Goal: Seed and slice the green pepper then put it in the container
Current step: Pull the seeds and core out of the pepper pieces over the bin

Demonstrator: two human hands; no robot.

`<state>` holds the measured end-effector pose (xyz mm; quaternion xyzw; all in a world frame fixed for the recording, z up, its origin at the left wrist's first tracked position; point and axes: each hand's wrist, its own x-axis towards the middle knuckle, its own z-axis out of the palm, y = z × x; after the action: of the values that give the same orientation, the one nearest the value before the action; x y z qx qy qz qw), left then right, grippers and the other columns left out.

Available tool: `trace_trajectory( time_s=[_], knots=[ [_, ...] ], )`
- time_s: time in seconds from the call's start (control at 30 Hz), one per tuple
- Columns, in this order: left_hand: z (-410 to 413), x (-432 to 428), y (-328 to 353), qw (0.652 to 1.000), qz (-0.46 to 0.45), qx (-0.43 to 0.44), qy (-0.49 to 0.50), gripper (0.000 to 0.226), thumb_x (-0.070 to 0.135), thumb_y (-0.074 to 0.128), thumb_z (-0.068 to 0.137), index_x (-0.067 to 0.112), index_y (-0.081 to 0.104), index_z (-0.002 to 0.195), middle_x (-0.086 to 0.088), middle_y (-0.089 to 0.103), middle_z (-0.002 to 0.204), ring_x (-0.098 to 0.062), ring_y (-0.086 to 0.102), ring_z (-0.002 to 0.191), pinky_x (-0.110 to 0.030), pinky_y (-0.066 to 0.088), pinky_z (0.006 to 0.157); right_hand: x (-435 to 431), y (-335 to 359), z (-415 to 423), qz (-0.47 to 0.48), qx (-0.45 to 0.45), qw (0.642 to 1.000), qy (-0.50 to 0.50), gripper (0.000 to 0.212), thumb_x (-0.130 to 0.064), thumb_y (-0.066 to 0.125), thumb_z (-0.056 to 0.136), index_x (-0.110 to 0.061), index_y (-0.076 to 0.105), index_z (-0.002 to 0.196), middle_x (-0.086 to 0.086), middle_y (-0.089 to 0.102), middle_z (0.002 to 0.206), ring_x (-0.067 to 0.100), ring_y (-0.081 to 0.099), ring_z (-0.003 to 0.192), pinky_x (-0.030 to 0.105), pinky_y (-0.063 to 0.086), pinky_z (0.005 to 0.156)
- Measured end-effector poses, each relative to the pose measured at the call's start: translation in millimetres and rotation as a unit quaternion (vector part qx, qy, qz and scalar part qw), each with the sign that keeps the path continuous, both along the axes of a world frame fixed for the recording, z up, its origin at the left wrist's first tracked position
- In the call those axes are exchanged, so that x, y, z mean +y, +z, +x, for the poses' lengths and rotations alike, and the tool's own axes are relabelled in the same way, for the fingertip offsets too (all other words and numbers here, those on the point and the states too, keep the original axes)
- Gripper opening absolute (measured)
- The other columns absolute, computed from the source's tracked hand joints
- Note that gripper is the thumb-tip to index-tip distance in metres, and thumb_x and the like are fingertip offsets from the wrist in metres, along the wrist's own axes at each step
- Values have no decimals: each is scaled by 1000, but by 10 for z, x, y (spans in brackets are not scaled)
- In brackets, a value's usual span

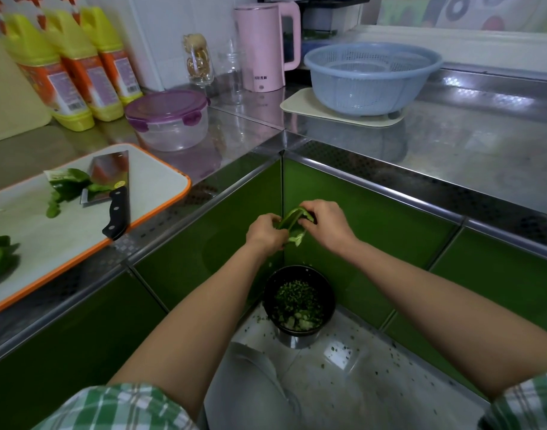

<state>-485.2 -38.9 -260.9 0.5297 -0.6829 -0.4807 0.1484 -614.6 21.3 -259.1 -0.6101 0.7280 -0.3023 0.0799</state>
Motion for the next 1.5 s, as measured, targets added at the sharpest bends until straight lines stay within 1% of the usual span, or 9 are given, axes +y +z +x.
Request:
trace_trajectory(
  time_s=[0.17,0.23,0.37,0.73,0.93,1.07,1.17,1.3,1.5],
  knots=[
    [51,-4,-28,995,-78,-64,25,34,14,54,95,12,55,129,-7,60,121,-24,65,99,-35,54,83,7,-20,-109,-14,26,998,-57,17,-7,64,88,-13,69,102,6,62,94,19,55,89,30,44,80],
    [82,-24,-55,994,-88,-63,33,15,23,55,97,14,67,99,-7,65,97,-16,60,70,-34,53,68,21,1,-184,-16,18,998,-61,18,-8,64,88,-13,69,104,3,59,93,18,54,89,30,44,82],
    [33,-37,-51,993,-72,-51,73,38,39,64,90,19,53,60,1,51,58,-12,39,47,-25,37,53,25,23,-183,-27,9,998,-51,20,-8,65,86,-14,70,105,-4,55,92,13,52,91,29,45,86],
    [8,13,33,988,-110,-101,37,25,35,74,82,11,71,85,-4,73,83,-17,70,80,-31,54,69,3,57,-78,-32,-25,999,33,21,-7,67,85,-16,71,103,1,63,98,14,57,91,34,50,86],
    [2,-10,61,992,-96,-77,42,9,15,72,84,9,71,91,-7,72,89,-16,71,76,-28,58,69,-21,48,-70,-40,4,999,-7,18,-7,66,86,-14,70,102,4,62,94,19,56,90,35,48,83],
    [93,-55,-1,991,-100,-76,41,20,17,65,91,12,67,110,-2,65,110,-20,67,93,-36,56,86,-6,64,-181,-55,-17,996,-66,21,-6,65,86,-12,70,106,3,59,93,16,53,88,31,47,82],
    [103,-67,-34,991,-94,-71,59,22,32,62,93,13,72,87,-4,68,86,-13,56,63,-31,51,68,7,64,-191,-54,-30,996,-62,19,-6,64,87,-11,70,104,0,57,90,15,52,85,29,44,78],
    [67,-56,-23,994,-31,-28,102,32,43,71,83,11,68,77,-4,71,85,-13,55,64,-32,49,67,7,49,-171,-65,-77,990,-100,12,-10,60,87,-11,64,98,6,60,89,19,54,80,31,42,69],
    [88,-21,15,954,192,169,159,21,22,55,98,8,66,108,-10,71,110,-21,64,95,-36,52,87,55,66,-185,-38,-165,982,-83,8,-9,57,89,-14,55,94,-2,58,80,13,58,63,25,49,55]
  ],
)
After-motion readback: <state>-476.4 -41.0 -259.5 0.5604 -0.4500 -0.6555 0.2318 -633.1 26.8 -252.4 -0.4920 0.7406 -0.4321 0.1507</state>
